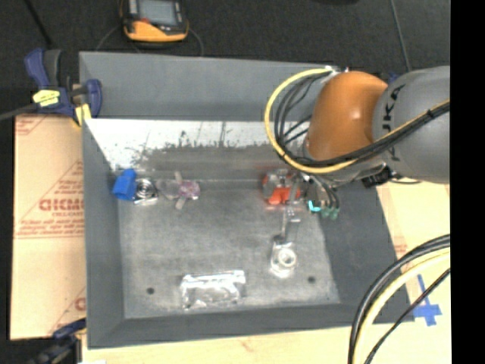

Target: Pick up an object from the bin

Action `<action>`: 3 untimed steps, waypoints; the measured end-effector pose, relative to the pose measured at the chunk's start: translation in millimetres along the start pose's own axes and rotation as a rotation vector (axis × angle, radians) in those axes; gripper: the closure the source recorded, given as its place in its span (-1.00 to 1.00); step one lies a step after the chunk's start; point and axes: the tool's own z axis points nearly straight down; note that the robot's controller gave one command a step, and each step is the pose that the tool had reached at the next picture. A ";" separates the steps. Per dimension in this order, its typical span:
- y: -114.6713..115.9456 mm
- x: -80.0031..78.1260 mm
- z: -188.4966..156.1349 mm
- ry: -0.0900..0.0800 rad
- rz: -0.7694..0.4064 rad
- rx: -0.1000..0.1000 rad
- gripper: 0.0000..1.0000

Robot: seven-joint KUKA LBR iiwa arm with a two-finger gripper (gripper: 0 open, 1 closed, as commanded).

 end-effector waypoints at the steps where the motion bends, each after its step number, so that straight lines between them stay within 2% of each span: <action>1: -42.2 49.5 80.6 -0.004 -0.535 0.002 -1.00; 2: -29.3 63.0 49.6 -0.009 -0.789 0.003 -1.00; 3: -10.3 62.9 42.6 -0.012 -0.891 0.004 -1.00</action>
Offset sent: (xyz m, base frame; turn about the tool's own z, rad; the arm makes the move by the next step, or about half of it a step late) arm -0.0503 -0.0405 -0.0806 -0.5375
